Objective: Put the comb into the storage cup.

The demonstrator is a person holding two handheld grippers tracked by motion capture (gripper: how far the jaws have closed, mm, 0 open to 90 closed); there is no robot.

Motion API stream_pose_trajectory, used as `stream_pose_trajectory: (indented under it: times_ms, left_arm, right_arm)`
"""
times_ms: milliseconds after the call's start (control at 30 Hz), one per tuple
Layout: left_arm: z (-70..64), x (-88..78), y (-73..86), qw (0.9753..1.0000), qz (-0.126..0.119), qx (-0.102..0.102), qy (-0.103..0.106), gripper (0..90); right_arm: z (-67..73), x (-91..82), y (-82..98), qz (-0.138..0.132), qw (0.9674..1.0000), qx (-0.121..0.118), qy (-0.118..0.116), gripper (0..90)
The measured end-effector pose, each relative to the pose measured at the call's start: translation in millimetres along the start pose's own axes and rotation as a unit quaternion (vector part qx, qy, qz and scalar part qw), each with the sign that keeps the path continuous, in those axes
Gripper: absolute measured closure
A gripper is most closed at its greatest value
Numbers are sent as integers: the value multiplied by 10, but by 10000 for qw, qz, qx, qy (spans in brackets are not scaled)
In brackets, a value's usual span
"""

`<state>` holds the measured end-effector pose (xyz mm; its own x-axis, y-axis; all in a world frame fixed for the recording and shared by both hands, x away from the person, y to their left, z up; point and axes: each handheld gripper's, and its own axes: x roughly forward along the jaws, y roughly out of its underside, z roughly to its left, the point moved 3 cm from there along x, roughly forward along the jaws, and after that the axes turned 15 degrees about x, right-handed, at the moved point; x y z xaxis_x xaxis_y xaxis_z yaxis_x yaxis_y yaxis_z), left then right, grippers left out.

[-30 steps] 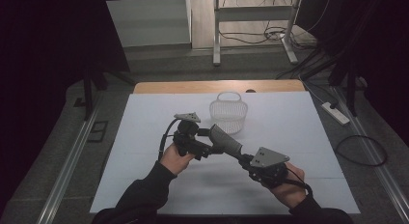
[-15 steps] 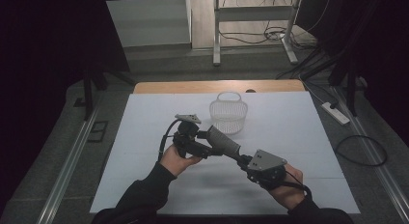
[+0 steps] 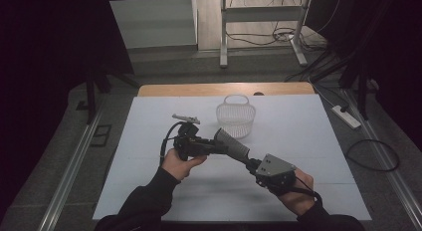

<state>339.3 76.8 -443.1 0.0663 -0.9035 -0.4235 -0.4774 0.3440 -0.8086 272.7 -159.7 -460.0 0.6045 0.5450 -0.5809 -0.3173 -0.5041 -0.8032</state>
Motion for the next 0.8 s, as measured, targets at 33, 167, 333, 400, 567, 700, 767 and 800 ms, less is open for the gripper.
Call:
stream_pose_trajectory:
  times_ms: [33,167,333,400,567,700,767,800]
  left_arm:
    - [0,4,1,10000,9,-23,32,598]
    - [7,14,12,9998,-5,-147,140,716]
    - [30,17,30,9977,-180,-433,494,784]
    - [26,27,35,9965,-225,-544,593,822]
    - [25,26,40,9965,-244,-558,571,834]
    - [18,24,35,9969,-219,-535,541,836]
    - [-6,23,24,9974,-197,-490,485,836]
    - [-19,22,16,9978,-179,-447,452,837]
  right_arm:
    - [0,1,0,-2,10000,-8,8,722]
    - [-1,-1,-1,-25,10000,-11,8,723]
    - [-1,7,3,-13,10000,-33,22,723]
    - [-1,17,11,9,10000,-69,64,721]
    - [1,32,20,18,9999,-119,118,720]
    - [-2,37,19,-9,9999,-117,113,711]
    - [-4,36,20,3,9999,-72,70,707]
    - [-4,32,17,5,10000,-41,53,705]
